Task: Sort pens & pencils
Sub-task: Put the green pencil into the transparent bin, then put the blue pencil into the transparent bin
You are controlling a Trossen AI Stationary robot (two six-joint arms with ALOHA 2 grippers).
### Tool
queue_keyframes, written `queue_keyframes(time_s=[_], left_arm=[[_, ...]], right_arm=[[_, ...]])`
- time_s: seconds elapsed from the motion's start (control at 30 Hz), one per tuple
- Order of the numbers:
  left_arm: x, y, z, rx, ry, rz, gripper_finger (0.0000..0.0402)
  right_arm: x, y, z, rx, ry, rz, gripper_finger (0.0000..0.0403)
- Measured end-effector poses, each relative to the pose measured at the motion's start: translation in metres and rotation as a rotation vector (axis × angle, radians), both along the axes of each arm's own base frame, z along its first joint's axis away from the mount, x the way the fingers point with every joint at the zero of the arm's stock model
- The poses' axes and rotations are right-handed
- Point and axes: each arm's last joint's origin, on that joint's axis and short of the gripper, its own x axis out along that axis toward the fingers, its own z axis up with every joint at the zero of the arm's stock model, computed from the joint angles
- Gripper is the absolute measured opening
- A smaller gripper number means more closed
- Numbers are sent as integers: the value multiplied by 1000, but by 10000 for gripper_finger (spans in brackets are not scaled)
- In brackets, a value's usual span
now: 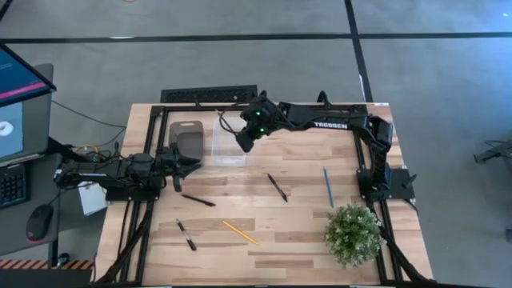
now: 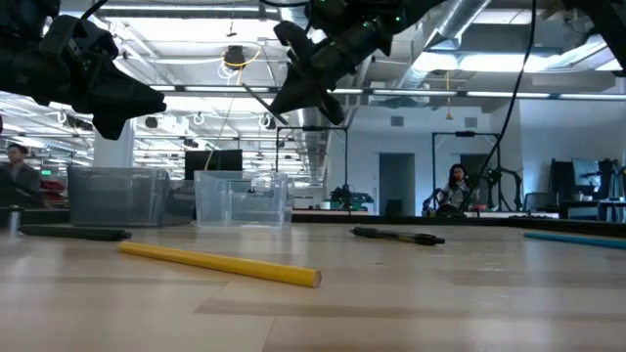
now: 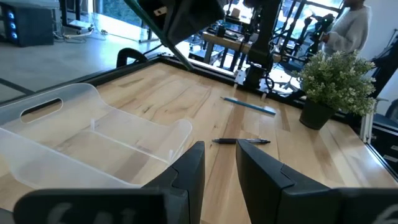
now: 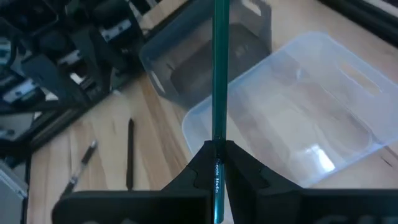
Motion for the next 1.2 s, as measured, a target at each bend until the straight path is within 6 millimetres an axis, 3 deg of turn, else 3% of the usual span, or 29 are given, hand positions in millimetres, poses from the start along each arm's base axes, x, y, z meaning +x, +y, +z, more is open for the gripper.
queue_keyframes(time_s=[0.17, 0.43, 0.67, 0.83, 1.03, 1.1, 1.2], left_arm=[[0, 0, 0, 0, 0, 0, 82], [0, 0, 0, 0, 0, 0, 82], [0, 0, 0, -10, -2, -5, 82], [0, -1, 0, -21, -3, -24, 82], [0, -1, 0, -22, -3, -25, 82], [0, -1, 0, -22, -3, -25, 82], [0, -1, 0, -22, -3, -25, 82]], right_arm=[[8, 2, -6, -9, -14, -60, 43], [29, 1, -52, -1, 28, -57, 31], [28, -8, -74, 20, 119, -79, 21], [25, -9, -75, 38, 142, -93, 38], [26, -7, -69, 15, 116, -68, 25], [20, -5, -59, 13, 123, -24, 21], [9, 0, -26, 10, 86, 43, 23]])
